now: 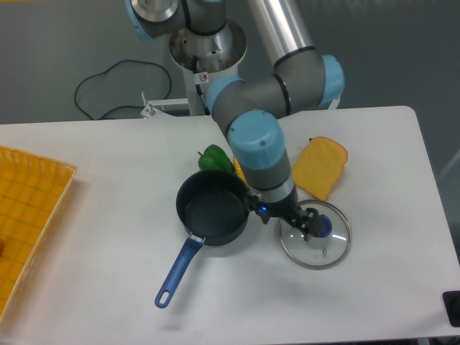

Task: Pick up the bread slice
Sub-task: 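Release the glass lid and lift the gripper off its knob, then move the gripper up and over beside the yellow bread slice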

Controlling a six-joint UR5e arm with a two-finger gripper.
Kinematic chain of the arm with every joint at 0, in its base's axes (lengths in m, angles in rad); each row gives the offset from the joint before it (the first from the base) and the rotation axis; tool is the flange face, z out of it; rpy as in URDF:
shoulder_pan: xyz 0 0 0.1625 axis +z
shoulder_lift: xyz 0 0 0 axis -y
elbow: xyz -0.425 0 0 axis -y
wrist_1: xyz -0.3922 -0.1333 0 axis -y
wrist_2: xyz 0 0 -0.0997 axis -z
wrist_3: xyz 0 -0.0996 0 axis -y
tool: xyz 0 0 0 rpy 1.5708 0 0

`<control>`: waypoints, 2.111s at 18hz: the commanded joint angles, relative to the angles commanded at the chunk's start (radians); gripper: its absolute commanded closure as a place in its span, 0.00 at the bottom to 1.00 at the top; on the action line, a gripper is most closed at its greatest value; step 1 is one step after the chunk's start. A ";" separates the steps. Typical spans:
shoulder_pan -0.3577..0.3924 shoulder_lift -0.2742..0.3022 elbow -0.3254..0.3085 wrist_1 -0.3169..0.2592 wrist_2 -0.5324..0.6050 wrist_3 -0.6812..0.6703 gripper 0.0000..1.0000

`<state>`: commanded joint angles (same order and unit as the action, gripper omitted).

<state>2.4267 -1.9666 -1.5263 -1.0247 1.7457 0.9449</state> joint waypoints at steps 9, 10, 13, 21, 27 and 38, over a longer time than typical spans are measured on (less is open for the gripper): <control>0.026 0.025 -0.110 0.024 0.006 -0.020 0.00; 0.025 0.025 -0.118 0.046 0.009 -0.031 0.00; 0.025 0.020 -0.117 0.078 0.009 -0.078 0.00; 0.040 0.026 -0.140 0.061 0.012 0.050 0.00; 0.078 0.049 -0.169 0.046 0.031 0.251 0.00; 0.159 0.074 -0.190 -0.113 0.209 0.469 0.00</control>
<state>2.5862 -1.8930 -1.7165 -1.1381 1.9543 1.4143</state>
